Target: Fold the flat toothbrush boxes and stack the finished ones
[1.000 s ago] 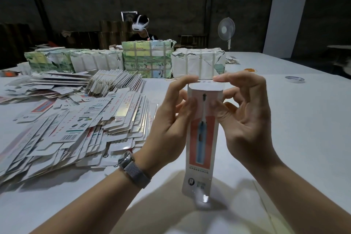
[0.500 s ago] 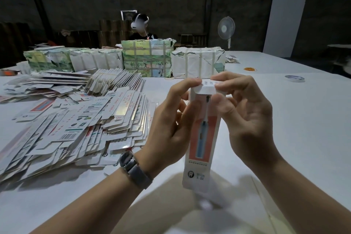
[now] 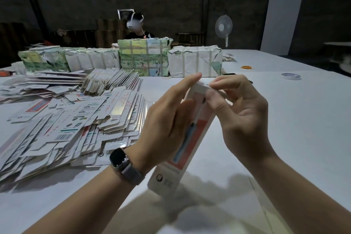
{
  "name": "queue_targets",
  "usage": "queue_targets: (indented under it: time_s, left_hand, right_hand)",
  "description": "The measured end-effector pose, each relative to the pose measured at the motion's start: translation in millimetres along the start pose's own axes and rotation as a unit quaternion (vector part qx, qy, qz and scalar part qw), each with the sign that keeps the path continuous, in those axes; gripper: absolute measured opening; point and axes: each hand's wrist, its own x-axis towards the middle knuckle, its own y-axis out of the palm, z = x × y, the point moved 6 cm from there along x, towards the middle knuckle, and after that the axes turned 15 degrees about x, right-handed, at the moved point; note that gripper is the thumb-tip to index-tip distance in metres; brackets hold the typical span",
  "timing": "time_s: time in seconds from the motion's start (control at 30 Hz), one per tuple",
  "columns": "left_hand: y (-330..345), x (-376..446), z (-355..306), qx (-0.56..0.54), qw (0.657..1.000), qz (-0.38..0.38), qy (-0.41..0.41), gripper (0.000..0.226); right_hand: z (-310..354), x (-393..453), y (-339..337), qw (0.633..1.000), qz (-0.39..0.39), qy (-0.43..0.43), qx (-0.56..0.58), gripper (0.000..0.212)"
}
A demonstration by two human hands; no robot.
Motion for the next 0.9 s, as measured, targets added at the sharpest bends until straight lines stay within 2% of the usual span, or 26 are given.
queue_targets:
  time_s: [0.07, 0.17, 0.27, 0.4, 0.5, 0.63, 0.9]
  left_hand:
    - [5, -1, 5, -0.027, 0.999, 0.021, -0.029, 0.040]
    - [15, -7, 10, -0.045, 0.996, 0.033, -0.071, 0.040]
    - [17, -9, 16, -0.037, 0.994, 0.043, -0.092, 0.041]
    - [24, -9, 22, -0.018, 0.989, 0.108, -0.104, 0.044]
    - [28, -11, 24, 0.004, 0.985, 0.137, -0.100, 0.048]
    - [28, -11, 25, 0.016, 0.984, 0.158, -0.084, 0.048]
    - [27, -9, 18, 0.053, 0.983, 0.169, -0.045, 0.051]
  right_hand:
    - [-8, 3, -5, 0.998, -0.015, 0.059, 0.022, 0.006]
    - [-25, 3, -8, 0.989, -0.016, 0.140, 0.044, 0.011]
    - [-34, 1, -8, 0.986, -0.023, 0.159, 0.042, 0.009]
    - [-44, -4, -9, 0.981, -0.028, 0.189, 0.039, 0.006]
    - [-48, -7, -9, 0.982, -0.020, 0.186, 0.015, 0.017]
    - [-51, -9, -10, 0.985, -0.021, 0.173, -0.016, 0.015]
    - [-52, -8, -14, 0.984, -0.044, 0.172, -0.007, 0.016]
